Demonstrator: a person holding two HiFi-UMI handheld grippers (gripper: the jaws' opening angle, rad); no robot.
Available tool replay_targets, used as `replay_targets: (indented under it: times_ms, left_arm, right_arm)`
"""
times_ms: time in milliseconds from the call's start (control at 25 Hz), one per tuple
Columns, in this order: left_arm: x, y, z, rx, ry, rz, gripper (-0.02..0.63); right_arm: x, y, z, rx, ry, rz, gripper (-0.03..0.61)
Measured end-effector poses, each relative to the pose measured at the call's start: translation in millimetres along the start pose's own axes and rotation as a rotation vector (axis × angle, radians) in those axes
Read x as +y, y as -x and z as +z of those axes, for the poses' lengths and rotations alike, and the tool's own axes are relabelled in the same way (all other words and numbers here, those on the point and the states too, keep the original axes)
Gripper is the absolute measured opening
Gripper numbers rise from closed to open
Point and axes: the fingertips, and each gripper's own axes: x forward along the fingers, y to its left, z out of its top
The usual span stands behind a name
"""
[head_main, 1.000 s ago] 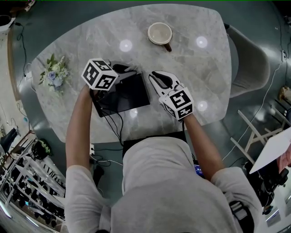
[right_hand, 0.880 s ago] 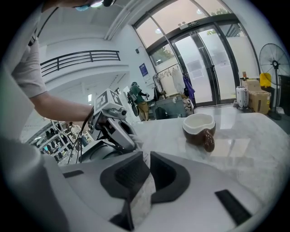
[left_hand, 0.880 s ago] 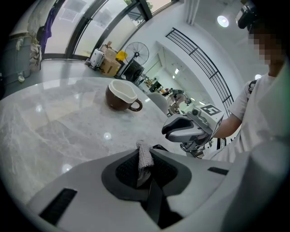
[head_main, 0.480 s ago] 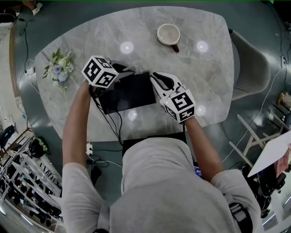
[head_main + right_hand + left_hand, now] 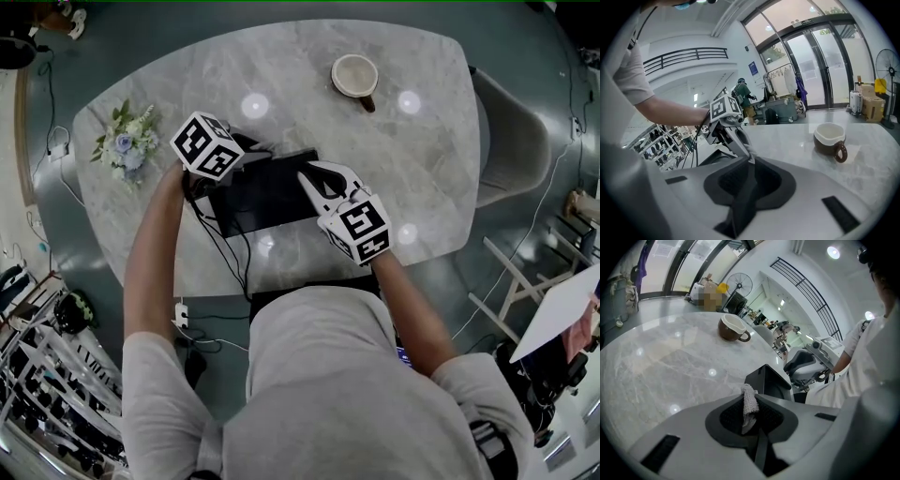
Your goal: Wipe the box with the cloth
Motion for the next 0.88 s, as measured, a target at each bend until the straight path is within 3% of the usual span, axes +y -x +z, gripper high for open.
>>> replay_targets:
  times_ms: [560,880]
  left_arm:
    - [8,26,-31,-0.005,0.039,-0.022,0.06]
    - [19,42,-57,-0.018,0.066,0.008,0.06]
  right_arm:
    - [43,-18,-1,0.019,0.002,0.009,0.058]
    - [59,-30,-3,0.031,0.012,0.005,0.058]
